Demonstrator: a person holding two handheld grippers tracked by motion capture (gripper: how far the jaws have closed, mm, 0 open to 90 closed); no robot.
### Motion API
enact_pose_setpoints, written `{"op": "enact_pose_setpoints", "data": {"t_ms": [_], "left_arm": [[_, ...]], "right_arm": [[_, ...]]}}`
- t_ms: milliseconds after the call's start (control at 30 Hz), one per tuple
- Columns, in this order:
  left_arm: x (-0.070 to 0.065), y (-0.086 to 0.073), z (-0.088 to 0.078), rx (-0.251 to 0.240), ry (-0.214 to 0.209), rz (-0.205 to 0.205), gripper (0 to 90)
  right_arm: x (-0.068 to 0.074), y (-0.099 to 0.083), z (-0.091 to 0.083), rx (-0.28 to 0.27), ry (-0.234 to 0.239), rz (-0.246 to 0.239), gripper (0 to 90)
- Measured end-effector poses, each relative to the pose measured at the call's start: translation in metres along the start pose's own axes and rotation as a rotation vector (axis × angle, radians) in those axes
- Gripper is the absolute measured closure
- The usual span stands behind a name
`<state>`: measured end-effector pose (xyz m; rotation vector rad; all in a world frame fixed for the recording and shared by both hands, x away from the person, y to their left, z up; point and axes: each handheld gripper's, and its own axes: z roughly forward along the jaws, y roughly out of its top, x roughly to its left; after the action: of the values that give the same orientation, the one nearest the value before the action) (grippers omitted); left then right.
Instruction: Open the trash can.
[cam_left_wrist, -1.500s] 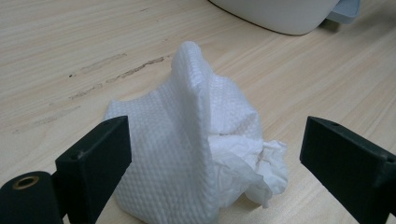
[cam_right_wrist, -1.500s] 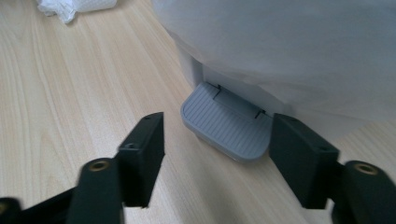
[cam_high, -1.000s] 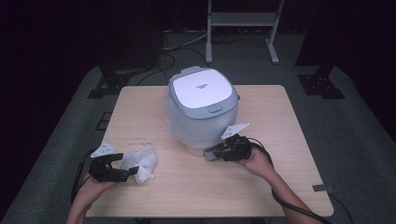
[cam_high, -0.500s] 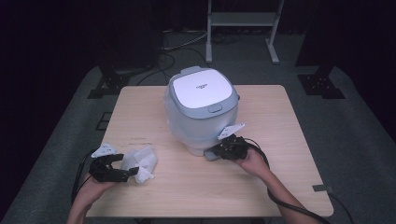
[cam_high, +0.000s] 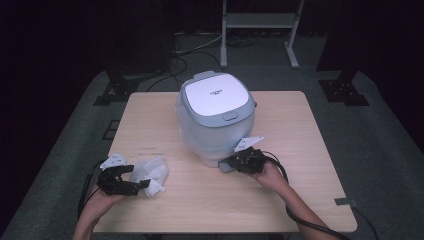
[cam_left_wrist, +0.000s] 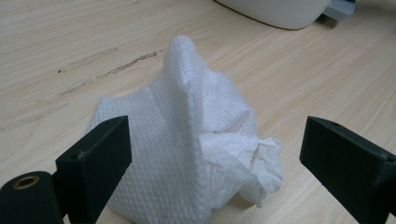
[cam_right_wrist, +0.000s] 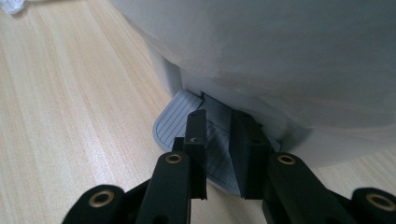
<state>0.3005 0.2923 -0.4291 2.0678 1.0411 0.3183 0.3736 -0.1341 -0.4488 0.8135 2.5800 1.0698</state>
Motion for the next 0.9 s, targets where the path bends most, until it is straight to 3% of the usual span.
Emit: {"op": "enact_pose_setpoints", "data": {"t_ms": [367, 567, 633, 767, 900], "left_arm": [[0.0, 0.003, 0.0, 0.015, -0.003, 0.002, 8.5], [0.0, 0.008, 0.001, 0.017, -0.011, 0.004, 12.1], [0.0, 0.011, 0.004, 0.032, -0.01, 0.006, 12.1], [0.003, 0.019, 0.008, 0.069, -0.009, 0.003, 13.3], [0.008, 0.026, 0.014, 0.083, -0.005, -0.016, 14.9]], "right_arm": [[0.002, -0.004, 0.003, -0.003, -0.016, -0.006, 76.8], [0.008, -0.004, 0.009, 0.048, -0.044, -0.03, 76.9], [0.008, -0.004, 0.01, 0.045, -0.044, -0.037, 76.9], [0.003, -0.005, 0.011, 0.043, -0.022, -0.001, 77.0], [0.004, -0.005, 0.011, 0.043, -0.027, -0.008, 77.0]]}}
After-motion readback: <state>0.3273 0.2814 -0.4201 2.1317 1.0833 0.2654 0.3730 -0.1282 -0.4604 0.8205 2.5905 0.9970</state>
